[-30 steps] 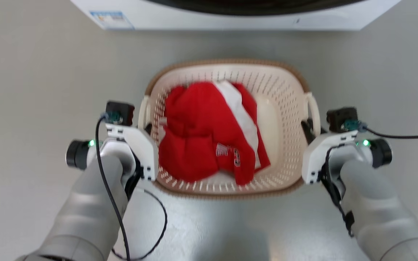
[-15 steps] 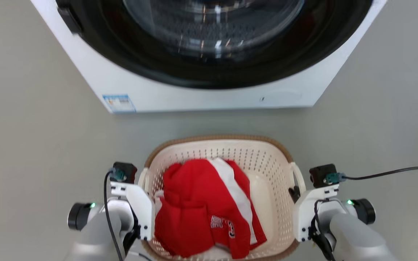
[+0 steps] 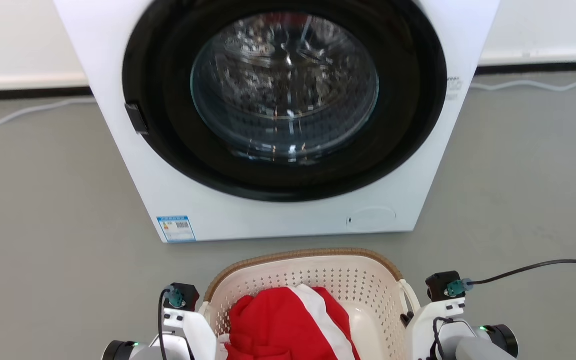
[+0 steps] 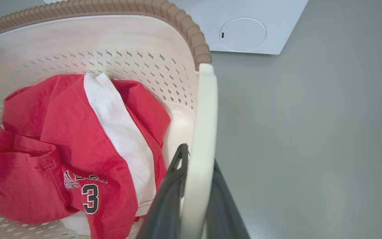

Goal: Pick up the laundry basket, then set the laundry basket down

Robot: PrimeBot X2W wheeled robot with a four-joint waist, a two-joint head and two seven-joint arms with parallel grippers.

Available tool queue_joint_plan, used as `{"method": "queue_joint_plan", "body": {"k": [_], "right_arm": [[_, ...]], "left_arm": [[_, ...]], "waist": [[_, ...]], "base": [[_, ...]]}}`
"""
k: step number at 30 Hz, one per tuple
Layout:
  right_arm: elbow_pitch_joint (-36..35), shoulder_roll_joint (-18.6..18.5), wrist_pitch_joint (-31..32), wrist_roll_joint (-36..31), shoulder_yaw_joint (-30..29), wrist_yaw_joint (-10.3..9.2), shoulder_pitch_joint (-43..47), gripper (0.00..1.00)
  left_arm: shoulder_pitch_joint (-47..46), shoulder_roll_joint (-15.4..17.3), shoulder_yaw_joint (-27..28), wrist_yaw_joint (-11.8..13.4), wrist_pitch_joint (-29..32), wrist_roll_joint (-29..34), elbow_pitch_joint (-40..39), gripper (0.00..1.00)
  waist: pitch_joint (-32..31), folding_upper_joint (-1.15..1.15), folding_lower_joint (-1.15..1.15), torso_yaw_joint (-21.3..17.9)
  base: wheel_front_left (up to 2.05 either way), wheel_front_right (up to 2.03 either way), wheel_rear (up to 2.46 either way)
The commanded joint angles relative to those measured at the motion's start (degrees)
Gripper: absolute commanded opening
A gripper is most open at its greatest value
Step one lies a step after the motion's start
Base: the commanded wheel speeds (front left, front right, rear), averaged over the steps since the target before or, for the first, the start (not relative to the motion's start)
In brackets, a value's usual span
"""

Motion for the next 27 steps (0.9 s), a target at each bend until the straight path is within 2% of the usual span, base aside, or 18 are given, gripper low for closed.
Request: {"method": "queue_joint_plan", "body": {"k": [1, 13, 27], "right_arm": [[-0.6, 0.2, 0.0, 0.4, 1.4, 0.41, -0.8, 0.00], [-1.2, 0.2, 2.3, 4.6, 4.3, 0.41, -0.1, 0.00], [-1.4, 0.2, 2.8, 8.1, 7.5, 0.41, -0.5, 0.00]], "left_arm": [[-1.0, 1.7, 0.4, -0.3, -0.1, 0.0, -1.3, 0.00], [-0.1, 3.3, -3.3, -0.3, 3.6, -3.4, -3.7, 0.00], [-0.7, 4.2, -6.0, -0.3, 4.5, -6.4, -4.4, 0.00]], "waist": [[-2.2, 0.00, 0.00, 0.4], [-4.7, 0.00, 0.00, 0.2], [-4.7, 0.00, 0.00, -0.2]], "base": [[0.00, 0.00, 0.00], [0.00, 0.00, 0.00], [0.00, 0.00, 0.00]]}}
